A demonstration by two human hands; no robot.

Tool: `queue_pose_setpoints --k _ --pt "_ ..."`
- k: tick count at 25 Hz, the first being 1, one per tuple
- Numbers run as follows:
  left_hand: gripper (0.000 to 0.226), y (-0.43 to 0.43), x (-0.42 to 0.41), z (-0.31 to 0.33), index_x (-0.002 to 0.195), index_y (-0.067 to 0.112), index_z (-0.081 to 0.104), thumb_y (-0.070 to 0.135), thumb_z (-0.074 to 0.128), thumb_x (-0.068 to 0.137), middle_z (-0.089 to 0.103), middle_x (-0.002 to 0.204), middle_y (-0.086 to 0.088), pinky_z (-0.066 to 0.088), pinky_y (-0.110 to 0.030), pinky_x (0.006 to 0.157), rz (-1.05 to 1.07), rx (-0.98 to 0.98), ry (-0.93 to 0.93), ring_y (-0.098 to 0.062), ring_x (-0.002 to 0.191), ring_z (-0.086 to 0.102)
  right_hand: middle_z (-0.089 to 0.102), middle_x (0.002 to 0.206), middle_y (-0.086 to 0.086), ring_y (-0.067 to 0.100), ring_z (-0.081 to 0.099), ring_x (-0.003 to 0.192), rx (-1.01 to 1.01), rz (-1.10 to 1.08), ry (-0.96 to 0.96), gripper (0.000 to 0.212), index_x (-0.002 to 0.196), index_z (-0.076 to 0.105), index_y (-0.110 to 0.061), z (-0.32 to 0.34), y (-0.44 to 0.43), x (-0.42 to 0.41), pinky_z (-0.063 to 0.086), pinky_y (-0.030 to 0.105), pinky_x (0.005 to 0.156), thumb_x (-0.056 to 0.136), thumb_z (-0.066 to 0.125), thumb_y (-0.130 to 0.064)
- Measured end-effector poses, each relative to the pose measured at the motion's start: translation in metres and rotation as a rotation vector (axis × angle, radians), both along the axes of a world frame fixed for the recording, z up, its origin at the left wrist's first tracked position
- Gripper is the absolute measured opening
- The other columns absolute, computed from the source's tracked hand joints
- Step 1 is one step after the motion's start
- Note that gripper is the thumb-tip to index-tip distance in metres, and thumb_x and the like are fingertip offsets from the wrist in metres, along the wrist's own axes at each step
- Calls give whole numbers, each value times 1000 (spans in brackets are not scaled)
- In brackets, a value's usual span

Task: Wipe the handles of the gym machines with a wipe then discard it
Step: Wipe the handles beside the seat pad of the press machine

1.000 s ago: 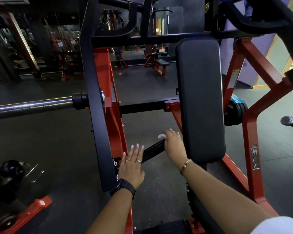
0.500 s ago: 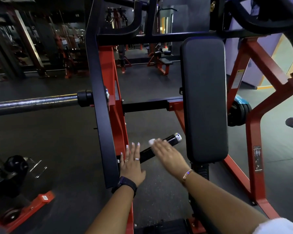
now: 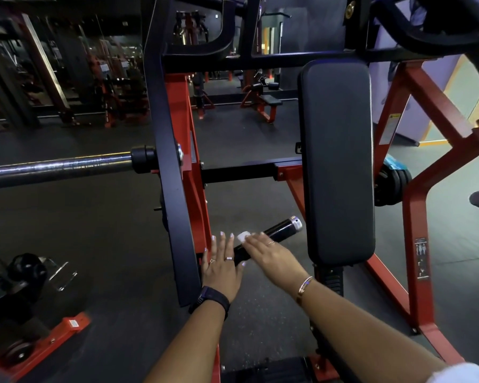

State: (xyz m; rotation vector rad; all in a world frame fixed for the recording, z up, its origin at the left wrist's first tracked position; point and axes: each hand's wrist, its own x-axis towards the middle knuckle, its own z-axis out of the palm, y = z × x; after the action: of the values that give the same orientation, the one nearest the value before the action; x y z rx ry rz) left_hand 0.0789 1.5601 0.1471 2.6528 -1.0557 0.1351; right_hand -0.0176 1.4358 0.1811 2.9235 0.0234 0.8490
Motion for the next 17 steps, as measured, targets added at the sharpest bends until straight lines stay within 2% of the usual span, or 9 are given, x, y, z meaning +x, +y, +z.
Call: queue_pose_setpoints --k 2,5,7,9,10,12,15,17 --pt "70 0 0 1 150 26 -14 50 28 99 -18 158 1 -11 -37 115 -9 -9 -6 -20 145 -19 66 114 17 35 60 112 46 -148 -69 49 116 63 4 11 -34 -9 46 45 99 69 64 15" --pt "70 0 0 1 150 25 -13 50 27 100 -15 159 -1 -12 -37 115 -11 2 -10 -21 145 -19 55 131 14 32 45 129 243 -384 -103 52 132 51 -2 11 -52 -10 32 39 112 83 46 14" --pt "69 0 0 1 150 25 -13 49 27 100 -16 159 -1 -11 -37 115 -6 7 -10 -21 145 -18 51 132 12 29 47 125 270 -333 -105 54 131 49 -4 8 -25 -2 41 33 104 79 50 12" --pt "70 0 0 1 150 25 -13 47 30 100 -17 159 0 -10 -38 116 -2 17 -9 -20 145 -19 57 126 15 29 56 118 199 -151 -50 58 124 56 -2 -4 13 4 48 34 99 68 67 8" --pt "70 0 0 1 150 25 -14 45 31 100 -18 158 0 -9 -38 116 -4 29 -10 -20 145 -20 60 124 15 29 57 117 173 -63 -39 58 122 58 -1 -12 26 5 47 36 99 65 72 6" --pt "69 0 0 1 150 25 -14 41 32 101 -18 159 0 -8 -38 117 -15 30 -2 -19 145 -20 62 125 12 27 56 121 162 57 -14 57 124 59 -1 -18 31 -2 43 38 103 69 70 7" --pt "66 1 0 2 152 26 -7 43 32 101 -14 159 0 -7 -37 118 -21 -9 4 -19 146 -17 61 127 13 29 53 124 101 -46 -72 58 125 59 -2 -12 -1 -18 45 43 101 69 62 16" --pt "66 0 0 2 152 25 -5 45 30 101 -12 160 -1 -7 -36 117 -24 -13 -6 -20 146 -15 61 125 15 33 48 127 202 -228 -103 58 124 59 0 -3 -21 -24 47 47 98 69 60 21"
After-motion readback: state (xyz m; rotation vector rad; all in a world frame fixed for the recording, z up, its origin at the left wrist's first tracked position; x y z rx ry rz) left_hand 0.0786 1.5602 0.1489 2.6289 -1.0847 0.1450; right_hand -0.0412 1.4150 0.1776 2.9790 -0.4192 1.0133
